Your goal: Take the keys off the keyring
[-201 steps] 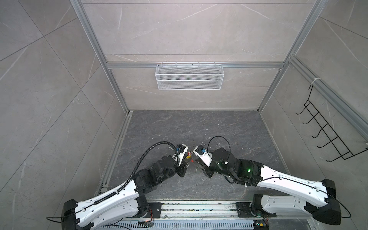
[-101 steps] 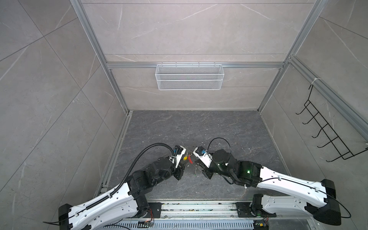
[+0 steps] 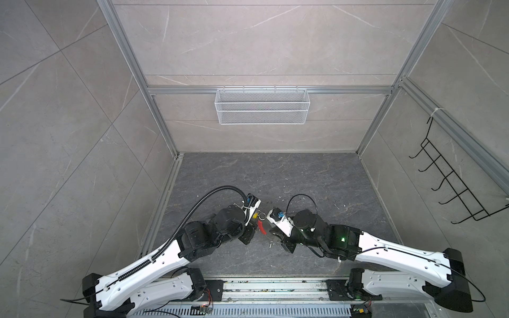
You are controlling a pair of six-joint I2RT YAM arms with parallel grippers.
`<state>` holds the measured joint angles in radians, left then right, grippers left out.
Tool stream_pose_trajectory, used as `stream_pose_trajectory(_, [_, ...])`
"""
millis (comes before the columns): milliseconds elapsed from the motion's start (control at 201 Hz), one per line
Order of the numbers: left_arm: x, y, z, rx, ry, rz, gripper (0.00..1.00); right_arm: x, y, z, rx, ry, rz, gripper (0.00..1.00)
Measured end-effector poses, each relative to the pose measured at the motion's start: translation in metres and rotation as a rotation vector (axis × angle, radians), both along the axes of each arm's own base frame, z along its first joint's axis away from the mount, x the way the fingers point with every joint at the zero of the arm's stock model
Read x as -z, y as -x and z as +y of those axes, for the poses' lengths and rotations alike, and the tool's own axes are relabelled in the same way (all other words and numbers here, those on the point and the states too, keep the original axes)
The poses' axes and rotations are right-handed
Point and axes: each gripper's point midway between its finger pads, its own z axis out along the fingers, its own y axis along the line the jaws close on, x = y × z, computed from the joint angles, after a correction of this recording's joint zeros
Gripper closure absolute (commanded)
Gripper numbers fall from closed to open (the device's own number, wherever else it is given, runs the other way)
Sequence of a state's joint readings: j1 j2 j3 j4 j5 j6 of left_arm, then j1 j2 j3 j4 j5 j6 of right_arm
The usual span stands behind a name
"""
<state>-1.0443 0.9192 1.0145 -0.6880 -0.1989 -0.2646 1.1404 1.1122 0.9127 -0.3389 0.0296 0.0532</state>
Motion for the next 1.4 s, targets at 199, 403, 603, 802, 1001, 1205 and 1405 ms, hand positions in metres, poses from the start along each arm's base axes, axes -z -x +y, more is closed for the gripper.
stream_pose_trajectory(199, [-0.008,0.010,0.006,0.036,-0.032,0.024,1.00,0.000,0.002,0.004,-0.014,-0.030,0.003,1.00])
stream_pose_trajectory(403, [-0.013,0.016,0.008,0.056,-0.032,0.043,1.00,-0.002,0.003,0.007,-0.028,-0.058,0.010,1.00])
stream_pose_trajectory(603, [-0.023,0.019,0.005,0.072,-0.019,0.056,1.00,-0.007,0.005,0.012,-0.058,-0.097,0.020,1.00])
stream_pose_trajectory(802, [-0.027,0.021,0.002,0.078,-0.029,0.090,1.00,-0.008,0.005,0.015,-0.076,-0.128,0.031,1.00])
stream_pose_trajectory(1001, [-0.027,0.023,0.004,0.076,-0.042,0.110,1.00,-0.006,0.008,0.016,-0.092,-0.137,0.042,1.00])
stream_pose_trajectory(1205, [-0.031,0.026,0.009,0.074,-0.058,0.122,1.00,-0.012,0.013,0.018,-0.121,-0.165,0.047,1.00])
stream_pose_trajectory(1405, [-0.036,0.029,0.012,0.083,-0.106,0.141,0.99,-0.016,0.020,0.021,-0.162,-0.191,0.061,1.00])
